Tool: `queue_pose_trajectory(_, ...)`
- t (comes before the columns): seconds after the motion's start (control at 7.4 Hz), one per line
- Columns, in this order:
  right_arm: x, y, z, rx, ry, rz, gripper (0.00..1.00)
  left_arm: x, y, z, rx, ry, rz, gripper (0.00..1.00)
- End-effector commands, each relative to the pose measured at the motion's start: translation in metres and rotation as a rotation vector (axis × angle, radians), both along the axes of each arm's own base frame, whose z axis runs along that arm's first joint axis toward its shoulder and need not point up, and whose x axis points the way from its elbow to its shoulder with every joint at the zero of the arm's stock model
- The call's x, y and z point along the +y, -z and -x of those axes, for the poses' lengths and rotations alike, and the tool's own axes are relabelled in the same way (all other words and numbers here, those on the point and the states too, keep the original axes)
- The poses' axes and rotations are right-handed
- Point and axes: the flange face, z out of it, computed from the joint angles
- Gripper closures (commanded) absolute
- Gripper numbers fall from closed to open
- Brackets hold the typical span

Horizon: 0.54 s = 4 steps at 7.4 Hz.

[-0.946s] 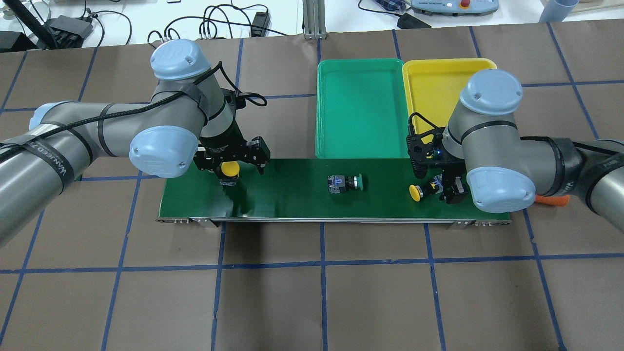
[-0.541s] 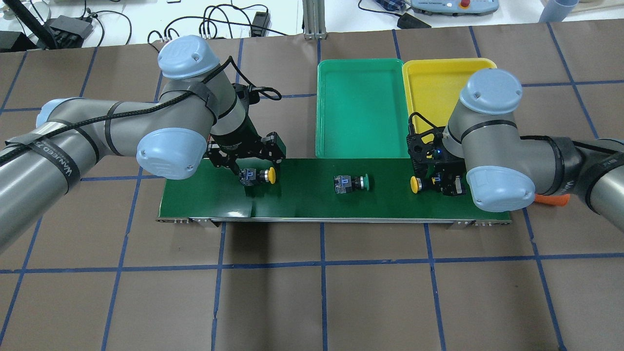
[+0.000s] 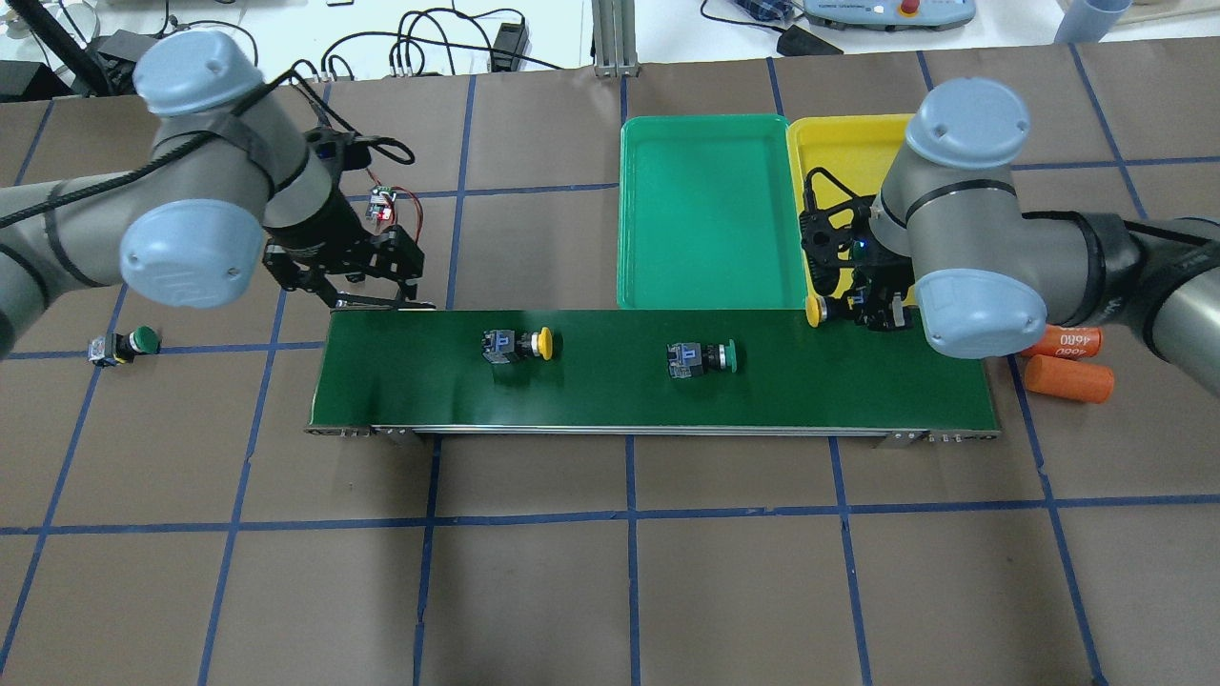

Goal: Sort buttons by color to trays
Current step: 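Place the yellow-capped button in the yellow tray while the left gripper withdraws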

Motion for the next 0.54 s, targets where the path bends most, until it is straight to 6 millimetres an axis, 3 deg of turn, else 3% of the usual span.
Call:
queue_pose_trajectory(0.0, -0.083, 0.010, 0.021, 0.006, 0.034, 0.026, 0.69, -0.005, 0.015, -0.142, -0.009, -0.014, -0.019, 0.00)
queue_pose_trajectory(0.14, -0.096, 0.025, 0.034, 0.005, 0.051, 0.012, 0.68, 0.002, 0.017, -0.194, -0.043, 0.075, -0.034, 0.00)
queue_pose_trajectory(0.27, -0.095, 0.032, 0.043, 0.003, 0.066, -0.003, 0.48, 0.020, 0.029, -0.226, -0.017, 0.285, -0.054, 0.00)
queue_pose_trajectory(0.41, -0.092, 0.035, 0.045, -0.008, 0.069, -0.012, 0.00, 0.018, 0.035, -0.253, -0.052, 0.366, -0.004, 0.00)
